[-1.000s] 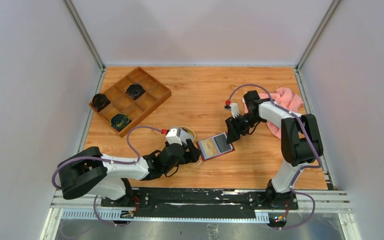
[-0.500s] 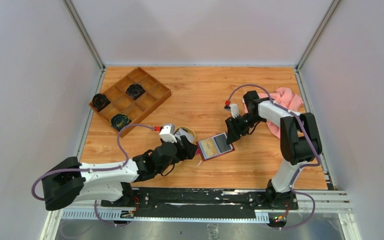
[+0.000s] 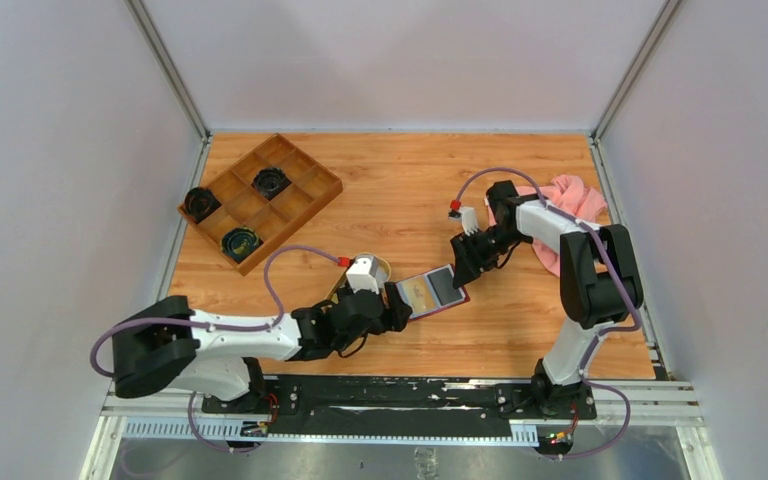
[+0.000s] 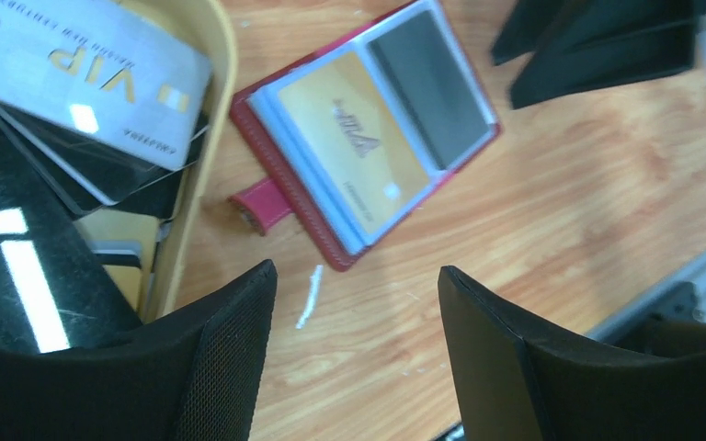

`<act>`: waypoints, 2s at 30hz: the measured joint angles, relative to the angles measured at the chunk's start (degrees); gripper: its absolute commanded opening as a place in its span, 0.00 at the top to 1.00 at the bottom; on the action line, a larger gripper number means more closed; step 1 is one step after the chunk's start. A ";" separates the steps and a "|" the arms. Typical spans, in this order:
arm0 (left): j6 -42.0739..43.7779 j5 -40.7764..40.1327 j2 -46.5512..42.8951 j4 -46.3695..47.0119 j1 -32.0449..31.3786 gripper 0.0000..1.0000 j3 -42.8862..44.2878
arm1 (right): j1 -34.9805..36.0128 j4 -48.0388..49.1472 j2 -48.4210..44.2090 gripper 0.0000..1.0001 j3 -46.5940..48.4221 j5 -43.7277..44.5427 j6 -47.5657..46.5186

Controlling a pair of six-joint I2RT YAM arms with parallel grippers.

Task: Put the credit cards into the card holder
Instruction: Close the card holder at the center of the board.

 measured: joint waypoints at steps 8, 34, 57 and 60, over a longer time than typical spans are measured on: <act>-6.86 -5.95 11.28 -3.52 -0.02 0.38 3.61 | -0.04 -0.04 1.16 0.42 0.02 0.02 0.02; -6.97 -15.61 17.79 -18.73 0.48 0.99 15.78 | -0.04 -1.49 3.78 0.46 0.26 -2.93 0.11; 4.79 -12.09 14.80 -14.88 0.48 1.00 23.39 | -5.62 -1.27 4.87 0.50 1.09 -6.60 3.13; 5.55 -11.28 16.92 -13.66 0.48 1.00 26.05 | -5.88 -0.96 5.60 0.55 1.09 -6.75 4.13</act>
